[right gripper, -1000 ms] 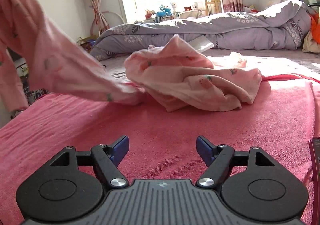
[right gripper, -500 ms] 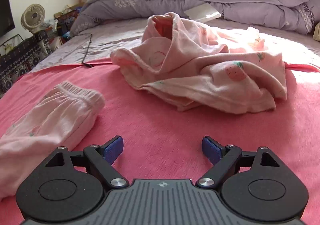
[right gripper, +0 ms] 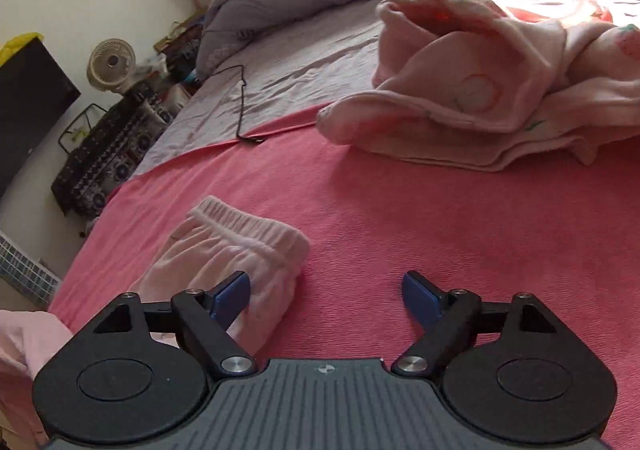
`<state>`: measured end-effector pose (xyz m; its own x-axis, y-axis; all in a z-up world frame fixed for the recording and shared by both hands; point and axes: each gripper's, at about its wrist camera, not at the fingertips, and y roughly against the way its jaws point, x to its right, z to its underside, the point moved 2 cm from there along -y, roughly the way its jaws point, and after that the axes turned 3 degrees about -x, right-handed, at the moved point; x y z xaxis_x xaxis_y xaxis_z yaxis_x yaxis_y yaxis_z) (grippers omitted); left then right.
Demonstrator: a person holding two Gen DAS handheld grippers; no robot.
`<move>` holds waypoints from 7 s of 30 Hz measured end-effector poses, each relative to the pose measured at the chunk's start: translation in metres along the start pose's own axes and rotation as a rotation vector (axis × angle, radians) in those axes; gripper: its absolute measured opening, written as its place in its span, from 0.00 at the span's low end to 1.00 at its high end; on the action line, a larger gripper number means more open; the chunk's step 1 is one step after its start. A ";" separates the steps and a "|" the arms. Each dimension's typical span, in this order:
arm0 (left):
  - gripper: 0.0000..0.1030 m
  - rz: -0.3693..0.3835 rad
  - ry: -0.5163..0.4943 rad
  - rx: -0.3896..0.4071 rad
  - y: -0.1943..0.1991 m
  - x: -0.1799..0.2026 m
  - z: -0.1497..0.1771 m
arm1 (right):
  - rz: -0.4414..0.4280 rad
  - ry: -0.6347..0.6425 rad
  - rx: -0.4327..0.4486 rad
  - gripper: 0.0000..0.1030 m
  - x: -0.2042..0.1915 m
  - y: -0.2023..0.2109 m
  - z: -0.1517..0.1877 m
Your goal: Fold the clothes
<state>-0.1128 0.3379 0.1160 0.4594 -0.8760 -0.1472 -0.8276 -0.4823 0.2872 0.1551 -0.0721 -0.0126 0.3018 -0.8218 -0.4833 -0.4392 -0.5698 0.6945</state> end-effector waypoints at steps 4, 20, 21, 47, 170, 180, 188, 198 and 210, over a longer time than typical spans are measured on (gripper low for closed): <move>0.18 0.007 0.023 0.002 -0.002 -0.004 -0.008 | -0.012 -0.016 -0.030 0.20 -0.031 -0.016 -0.007; 0.38 0.320 -0.201 -0.043 0.030 0.086 -0.002 | 0.432 0.070 0.227 0.33 0.051 0.207 0.043; 0.38 0.336 -0.223 -0.098 0.032 0.093 0.016 | 0.476 0.060 0.183 0.33 0.063 0.197 0.054; 0.69 0.067 0.057 -0.295 0.070 -0.030 0.112 | 0.105 1.306 0.341 0.71 -0.310 0.025 0.241; 0.06 0.710 -0.644 -0.154 0.002 0.504 0.016 | 0.149 0.129 0.664 0.82 0.024 0.163 0.187; 0.05 0.495 -0.464 -0.044 -0.008 0.383 -0.049 | 0.130 0.110 0.674 0.85 0.027 0.165 0.189; 0.05 0.053 -0.191 -0.038 -0.025 0.144 -0.057 | 0.130 0.133 0.696 0.90 0.025 0.165 0.191; 0.09 -0.114 0.071 -0.288 -0.065 -0.022 0.064 | 0.136 0.130 0.627 0.91 0.025 0.158 0.183; 0.14 0.004 0.168 0.016 -0.031 -0.032 -0.011 | 0.152 0.515 0.478 0.89 -0.079 0.160 0.195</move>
<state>-0.0982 0.3815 0.1225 0.5020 -0.8647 0.0143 -0.8340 -0.4797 0.2725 -0.1037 -0.0979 0.0329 0.5168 -0.8561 -0.0048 -0.7950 -0.4820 0.3682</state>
